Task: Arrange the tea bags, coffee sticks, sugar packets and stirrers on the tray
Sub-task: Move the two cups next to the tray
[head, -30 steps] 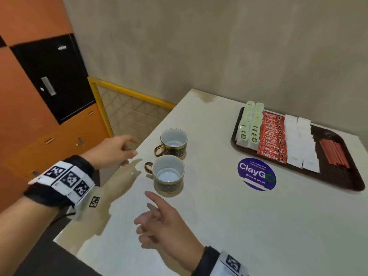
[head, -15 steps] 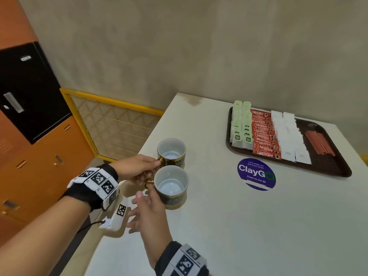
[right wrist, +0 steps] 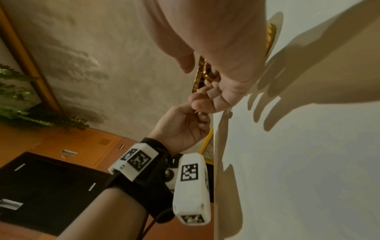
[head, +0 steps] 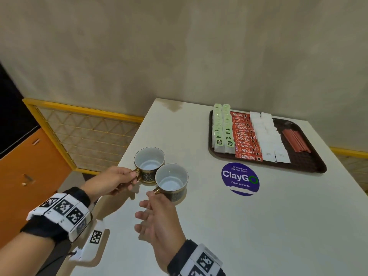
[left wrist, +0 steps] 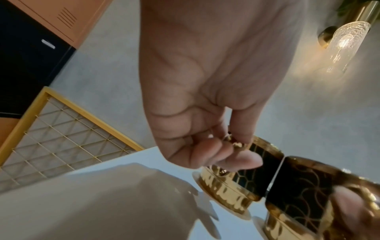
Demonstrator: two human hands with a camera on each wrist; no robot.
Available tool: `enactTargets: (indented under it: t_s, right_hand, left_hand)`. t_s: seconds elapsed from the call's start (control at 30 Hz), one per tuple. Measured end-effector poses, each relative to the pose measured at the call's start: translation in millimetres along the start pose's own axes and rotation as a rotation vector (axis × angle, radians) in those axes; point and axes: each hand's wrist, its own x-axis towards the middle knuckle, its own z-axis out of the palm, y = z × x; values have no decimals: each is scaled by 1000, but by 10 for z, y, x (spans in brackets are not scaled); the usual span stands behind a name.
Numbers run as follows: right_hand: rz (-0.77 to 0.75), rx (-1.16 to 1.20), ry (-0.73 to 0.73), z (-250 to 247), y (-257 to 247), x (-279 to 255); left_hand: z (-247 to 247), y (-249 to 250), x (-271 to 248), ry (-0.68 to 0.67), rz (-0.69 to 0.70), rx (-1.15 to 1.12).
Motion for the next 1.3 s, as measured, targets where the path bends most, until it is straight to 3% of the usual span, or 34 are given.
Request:
enactTargets:
  t_s: [0.2,0.47,0.9,1.0,1.3]
  right_hand:
    - [-128,-124,187,-272,-338,356]
    - [-161,-222,313,-325,-1114,1097]
    - [-264,-51,477,-385,-2224,2280]
    - [-363,-147,535,-405,-2355,2446]
    - [-405,-362,506,-464,-2414,2626]
  left_hand:
    - [114,245,290,77,16,-169]
    - [252,749,1079,170,19,-225]
    - [269,1271,2490,285,57,-150]
    - [281,1341,2658,288,60,-138]
    - [310,1357,2819,300,124,-93]
